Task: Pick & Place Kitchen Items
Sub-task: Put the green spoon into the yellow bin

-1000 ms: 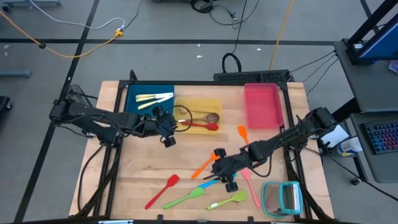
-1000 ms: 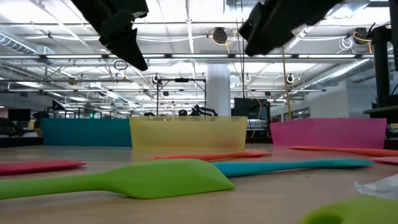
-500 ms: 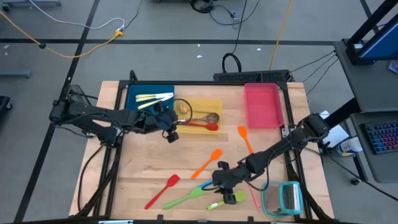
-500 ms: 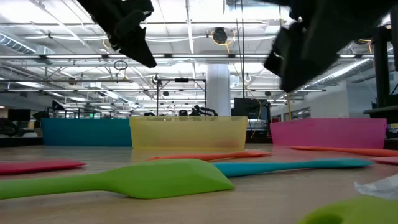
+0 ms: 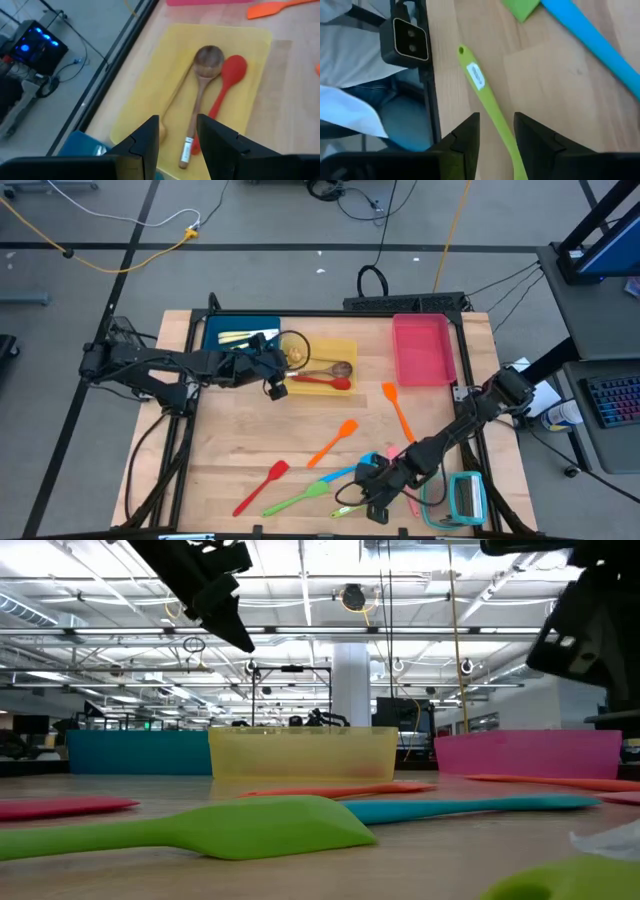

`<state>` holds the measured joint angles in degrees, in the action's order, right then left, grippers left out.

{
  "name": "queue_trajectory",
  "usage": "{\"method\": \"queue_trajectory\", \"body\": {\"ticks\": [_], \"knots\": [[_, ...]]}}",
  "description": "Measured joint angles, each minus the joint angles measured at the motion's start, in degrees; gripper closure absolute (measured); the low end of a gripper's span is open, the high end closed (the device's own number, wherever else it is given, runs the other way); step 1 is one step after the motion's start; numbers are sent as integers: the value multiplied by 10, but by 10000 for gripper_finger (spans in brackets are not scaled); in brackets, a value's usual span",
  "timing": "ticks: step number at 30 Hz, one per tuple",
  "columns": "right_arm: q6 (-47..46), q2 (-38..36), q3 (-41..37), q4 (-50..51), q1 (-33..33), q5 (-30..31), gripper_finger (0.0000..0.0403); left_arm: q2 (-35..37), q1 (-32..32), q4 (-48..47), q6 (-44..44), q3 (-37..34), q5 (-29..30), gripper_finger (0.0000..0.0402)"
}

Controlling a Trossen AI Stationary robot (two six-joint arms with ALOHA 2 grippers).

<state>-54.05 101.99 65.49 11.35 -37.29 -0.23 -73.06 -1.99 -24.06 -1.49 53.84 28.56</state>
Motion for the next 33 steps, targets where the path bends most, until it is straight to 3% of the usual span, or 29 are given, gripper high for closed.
{"method": "queue_trajectory", "body": {"ticks": [6, 14, 23, 29, 33], "knots": [[14, 43, 0, -29, 1, -32, 282, 0, -30, 0, -7, 0, 0, 266], [105, 87, 1, -66, -7, -40, 280, 0, -61, 4, -36, 0, 0, 266], [257, 114, -10, -78, -37, 117, 305, 0, -74, 3, -58, 0, -1, 266], [291, 115, -36, -107, -35, 148, 368, 0, -73, 2, -81, 0, -2, 266], [337, 105, -39, -112, -34, 149, 372, 0, -72, 2, -83, 0, -2, 266]]}}
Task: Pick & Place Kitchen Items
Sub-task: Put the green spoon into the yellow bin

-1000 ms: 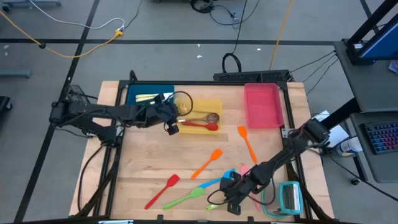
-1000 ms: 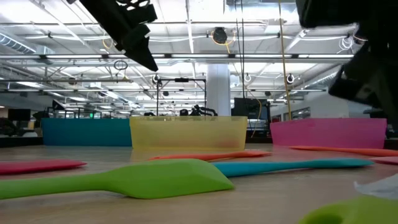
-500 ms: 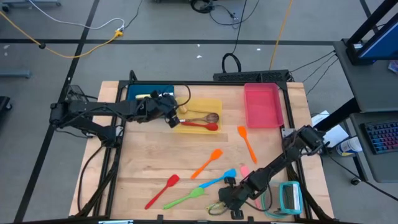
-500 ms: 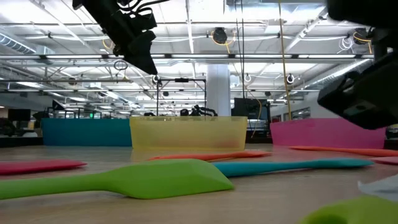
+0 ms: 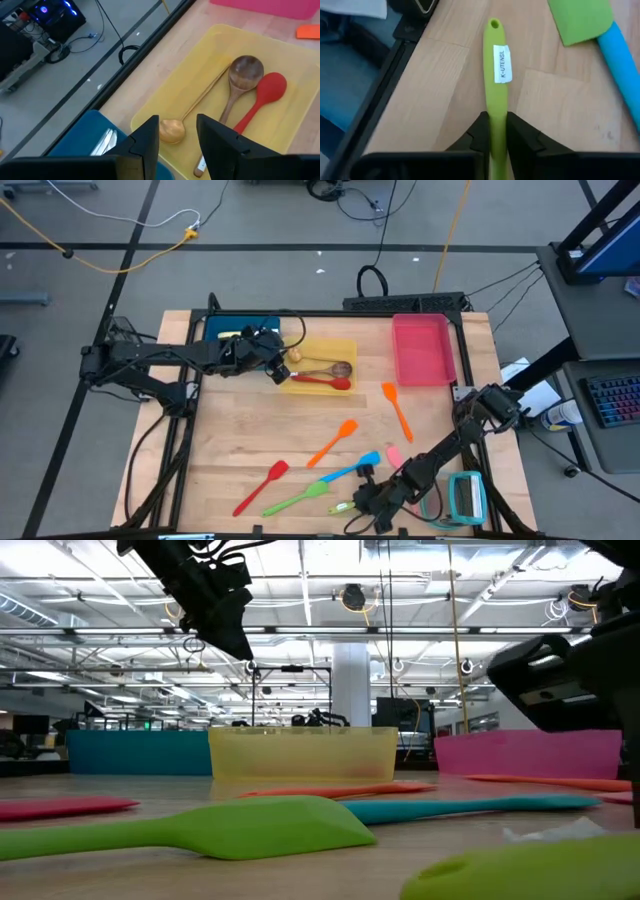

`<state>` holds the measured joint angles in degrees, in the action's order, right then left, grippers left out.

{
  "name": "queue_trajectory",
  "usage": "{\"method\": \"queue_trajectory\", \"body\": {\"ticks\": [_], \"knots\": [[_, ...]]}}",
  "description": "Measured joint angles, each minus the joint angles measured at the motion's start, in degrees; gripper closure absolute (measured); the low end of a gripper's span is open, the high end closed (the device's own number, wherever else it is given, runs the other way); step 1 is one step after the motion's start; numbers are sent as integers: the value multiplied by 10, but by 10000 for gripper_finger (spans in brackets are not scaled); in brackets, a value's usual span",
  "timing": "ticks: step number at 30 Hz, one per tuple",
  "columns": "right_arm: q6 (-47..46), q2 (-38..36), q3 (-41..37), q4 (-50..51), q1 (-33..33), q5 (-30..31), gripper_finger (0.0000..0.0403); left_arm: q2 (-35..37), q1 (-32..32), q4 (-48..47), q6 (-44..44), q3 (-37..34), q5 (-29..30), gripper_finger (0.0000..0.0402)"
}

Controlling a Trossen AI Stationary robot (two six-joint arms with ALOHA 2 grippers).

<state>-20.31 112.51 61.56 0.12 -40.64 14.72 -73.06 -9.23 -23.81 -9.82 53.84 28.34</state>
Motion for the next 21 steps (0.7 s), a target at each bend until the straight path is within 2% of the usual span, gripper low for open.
{"method": "queue_trajectory", "body": {"ticks": [8, 15, 21], "knots": [[134, -77, -3, 21, 57, 8, 352, 0, 0, 1, -2, 0, 0, 266], [155, -152, -3, 24, 140, -10, 366, 0, 0, 0, 5, 0, 0, 266], [155, -195, -2, 16, 207, -12, 352, 0, 0, 0, 7, 0, 0, 266]]}}
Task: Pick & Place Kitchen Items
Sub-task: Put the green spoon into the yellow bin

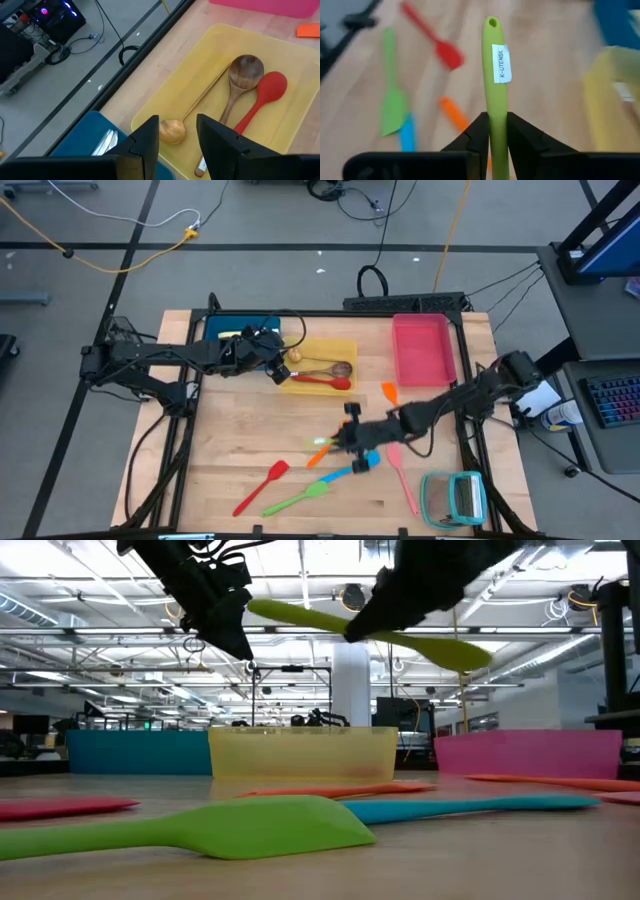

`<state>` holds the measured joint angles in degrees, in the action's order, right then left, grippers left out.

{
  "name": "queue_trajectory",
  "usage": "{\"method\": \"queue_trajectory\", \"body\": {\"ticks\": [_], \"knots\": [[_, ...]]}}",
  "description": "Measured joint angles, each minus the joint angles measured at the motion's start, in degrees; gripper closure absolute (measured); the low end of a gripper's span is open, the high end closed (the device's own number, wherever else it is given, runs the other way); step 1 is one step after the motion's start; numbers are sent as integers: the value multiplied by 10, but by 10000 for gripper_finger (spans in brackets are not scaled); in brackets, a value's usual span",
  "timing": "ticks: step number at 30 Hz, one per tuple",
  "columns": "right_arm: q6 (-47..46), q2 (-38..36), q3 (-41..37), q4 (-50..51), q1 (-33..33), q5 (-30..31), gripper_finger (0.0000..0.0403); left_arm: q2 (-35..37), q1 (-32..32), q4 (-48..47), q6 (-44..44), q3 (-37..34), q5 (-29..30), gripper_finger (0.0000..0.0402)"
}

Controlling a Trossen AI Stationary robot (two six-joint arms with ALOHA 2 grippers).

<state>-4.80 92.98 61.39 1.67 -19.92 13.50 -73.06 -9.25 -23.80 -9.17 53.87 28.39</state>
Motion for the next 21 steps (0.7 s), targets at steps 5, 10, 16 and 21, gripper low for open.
{"method": "queue_trajectory", "body": {"ticks": [5, 10, 16, 21], "knots": [[28, -11, 0, 3, 54, 30, 355, 0, 0, 0, 0, 0, 0, 266], [61, -11, 0, -3, 100, 46, 358, 0, 0, 0, 0, 0, 0, 266], [92, -11, 0, -33, 152, 94, 357, 0, 0, -1, 0, 0, 1, 266], [136, 17, 1, -130, 208, 36, 357, 0, 0, 0, 0, 0, 1, 266]]}}
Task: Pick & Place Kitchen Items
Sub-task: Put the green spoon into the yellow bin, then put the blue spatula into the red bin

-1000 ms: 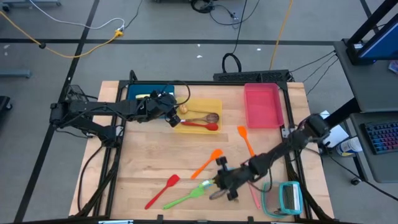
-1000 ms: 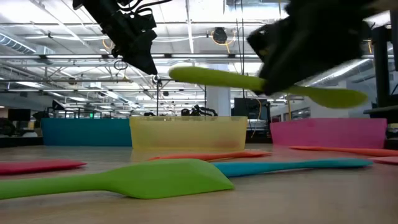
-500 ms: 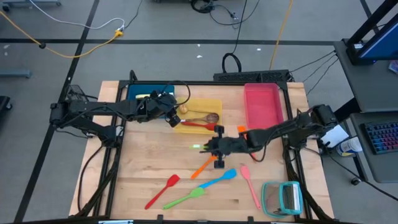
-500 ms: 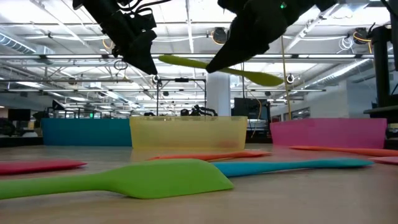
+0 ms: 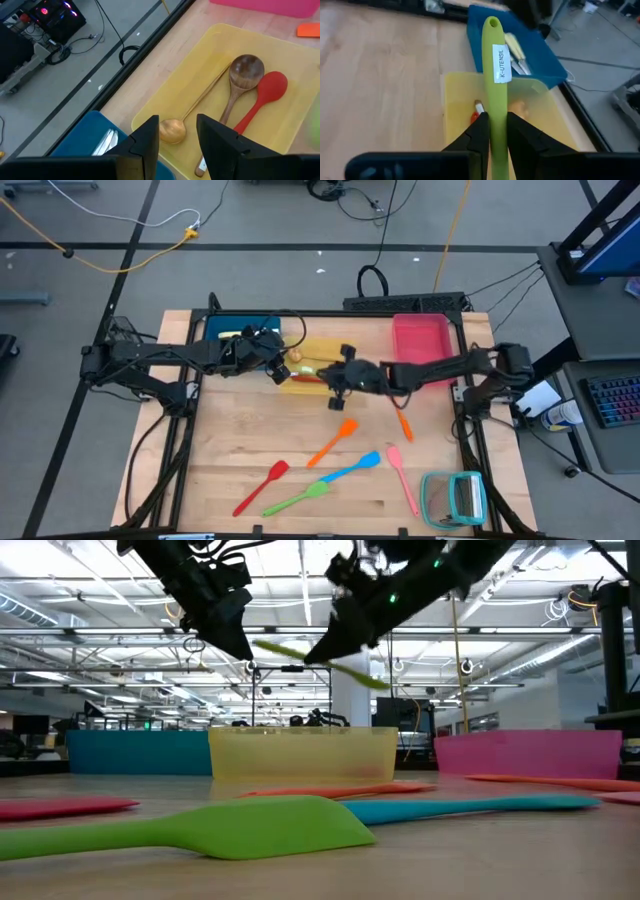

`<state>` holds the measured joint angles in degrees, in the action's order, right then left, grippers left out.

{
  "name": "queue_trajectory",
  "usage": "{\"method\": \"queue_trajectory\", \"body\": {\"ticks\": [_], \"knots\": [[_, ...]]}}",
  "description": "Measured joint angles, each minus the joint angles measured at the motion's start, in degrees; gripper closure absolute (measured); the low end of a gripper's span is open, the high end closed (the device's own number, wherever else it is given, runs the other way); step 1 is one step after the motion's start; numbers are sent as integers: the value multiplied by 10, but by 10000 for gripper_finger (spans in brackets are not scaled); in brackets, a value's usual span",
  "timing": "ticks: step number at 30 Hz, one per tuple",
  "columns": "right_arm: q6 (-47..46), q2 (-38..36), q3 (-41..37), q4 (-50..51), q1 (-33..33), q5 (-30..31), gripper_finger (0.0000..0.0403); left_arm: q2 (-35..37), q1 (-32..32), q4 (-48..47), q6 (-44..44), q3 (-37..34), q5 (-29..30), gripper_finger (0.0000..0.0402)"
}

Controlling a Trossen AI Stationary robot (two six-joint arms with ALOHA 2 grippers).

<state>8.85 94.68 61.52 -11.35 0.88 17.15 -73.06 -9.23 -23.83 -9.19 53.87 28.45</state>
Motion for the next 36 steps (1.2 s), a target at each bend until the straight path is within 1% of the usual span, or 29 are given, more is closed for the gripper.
{"method": "queue_trajectory", "body": {"ticks": [2, 5, 10, 13, 16, 21, 23, 26, 33, 36], "knots": [[14, 18, -1, -22, 17, -23, 357, 0, 0, 0, 0, 0, 0, 266], [17, 52, 0, -51, 39, -22, 357, 0, 0, 0, 0, 0, 0, 266], [-19, 100, -1, -83, 74, -22, 357, 0, 0, -1, 0, 0, 0, 266], [-53, 117, -1, -77, 82, -27, 357, 0, 0, -1, 0, 0, 0, 266], [-55, 133, -1, -73, 82, -73, 357, 0, -1, -2, 0, 0, 0, 266], [-11, 149, 0, -77, 80, -141, 357, 0, -1, -2, 0, 0, 0, 266], [-3, 150, 0, -76, 80, -156, 356, 0, -1, -2, 0, 0, 0, 266], [-6, 151, 0, -76, 78, -157, 343, 0, -1, -4, 3, 0, 0, 266], [-2, 147, 0, -88, 77, -157, 285, 0, -1, -4, 14, 0, 0, 266], [-2, 142, -1, -84, 76, -157, 269, 0, -1, -4, 15, 0, 0, 266]]}}
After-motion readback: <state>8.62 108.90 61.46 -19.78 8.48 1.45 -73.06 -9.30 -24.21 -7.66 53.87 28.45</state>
